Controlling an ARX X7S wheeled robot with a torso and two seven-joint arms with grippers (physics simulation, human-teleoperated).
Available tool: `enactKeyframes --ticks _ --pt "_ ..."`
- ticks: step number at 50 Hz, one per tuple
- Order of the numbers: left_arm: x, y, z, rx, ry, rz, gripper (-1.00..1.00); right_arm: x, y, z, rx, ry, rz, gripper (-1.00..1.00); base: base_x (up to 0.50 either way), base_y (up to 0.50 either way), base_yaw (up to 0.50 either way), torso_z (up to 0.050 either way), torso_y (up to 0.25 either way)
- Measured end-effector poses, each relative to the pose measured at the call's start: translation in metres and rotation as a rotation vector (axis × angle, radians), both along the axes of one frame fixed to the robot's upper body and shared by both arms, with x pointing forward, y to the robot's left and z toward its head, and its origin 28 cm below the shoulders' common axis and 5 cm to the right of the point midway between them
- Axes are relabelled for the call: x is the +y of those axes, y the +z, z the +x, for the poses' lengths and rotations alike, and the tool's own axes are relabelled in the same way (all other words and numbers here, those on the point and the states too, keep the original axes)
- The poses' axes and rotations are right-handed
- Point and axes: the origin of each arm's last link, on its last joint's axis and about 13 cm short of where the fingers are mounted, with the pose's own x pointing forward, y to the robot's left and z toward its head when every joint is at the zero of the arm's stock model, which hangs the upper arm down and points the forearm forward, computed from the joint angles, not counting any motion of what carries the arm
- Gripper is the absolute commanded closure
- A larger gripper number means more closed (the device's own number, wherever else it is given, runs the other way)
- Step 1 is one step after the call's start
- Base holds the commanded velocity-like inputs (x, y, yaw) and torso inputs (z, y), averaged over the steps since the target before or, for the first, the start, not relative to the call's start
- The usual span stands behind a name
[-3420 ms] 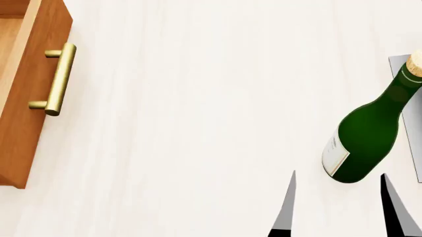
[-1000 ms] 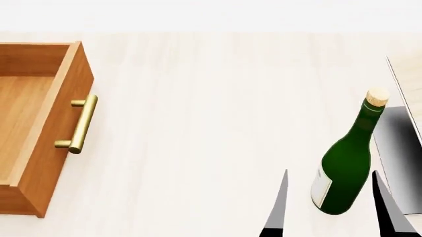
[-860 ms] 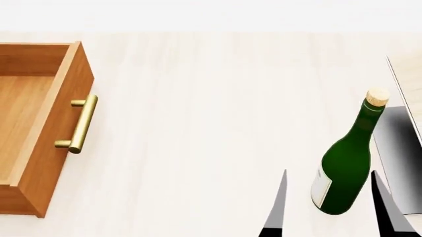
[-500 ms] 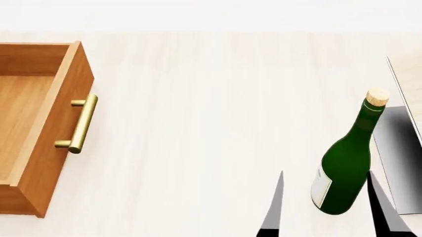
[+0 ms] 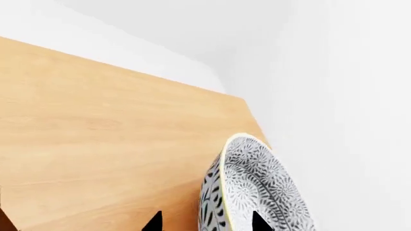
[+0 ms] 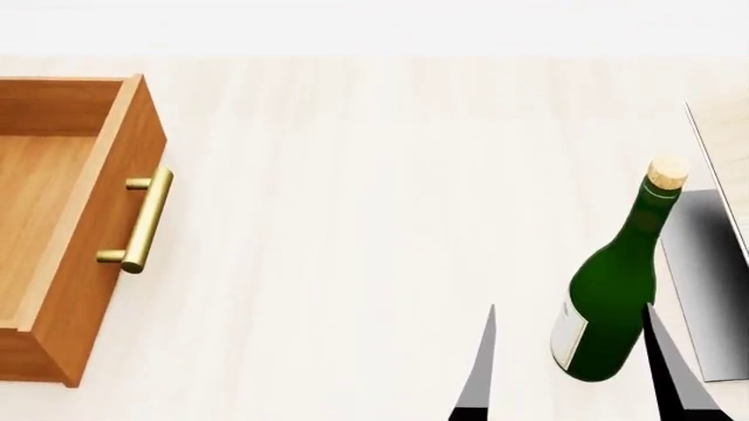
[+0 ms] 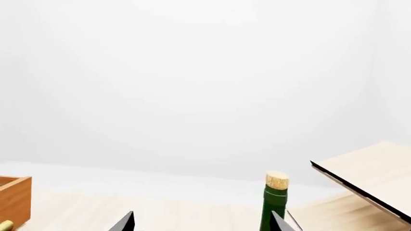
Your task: Put the bowl on top of the cabinet.
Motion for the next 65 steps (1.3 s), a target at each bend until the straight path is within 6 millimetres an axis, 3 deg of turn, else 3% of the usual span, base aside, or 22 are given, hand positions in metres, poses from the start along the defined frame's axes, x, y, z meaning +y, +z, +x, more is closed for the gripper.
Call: enactKeyframes --ticks 18,32,42,51,65 --pt "-0.011 0.007 -0.003 -0.005 -0.028 0.045 -1.00 0.000 0.001 0.000 -0.003 -0.001 -0.002 -1.00 0.00 0.00 0.00 0.000 -0.001" --pt "-0.049 -0.006 -0.028 -0.083 -0.089 0.247 -1.00 -0.004 0.006 0.000 -0.022 -0.029 0.014 -1.00 0.00 0.00 0.00 0.000 0.000" --pt "-0.087 -0.047 -0.058 -0.200 -0.070 0.493 -1.00 -0.013 0.016 -0.001 -0.074 -0.092 0.037 -1.00 0.00 0.00 0.00 0.000 0.000" --pt "-0.122 -0.090 -0.096 -0.366 -0.032 0.695 -1.00 -0.019 0.023 -0.006 -0.126 -0.130 0.059 -1.00 0.00 0.00 0.00 0.000 0.000" --pt "-0.160 -0.154 -0.141 -0.608 0.020 0.820 -1.00 -0.024 0.030 -0.019 -0.258 -0.153 0.103 -1.00 0.00 0.00 0.00 0.000 0.000"
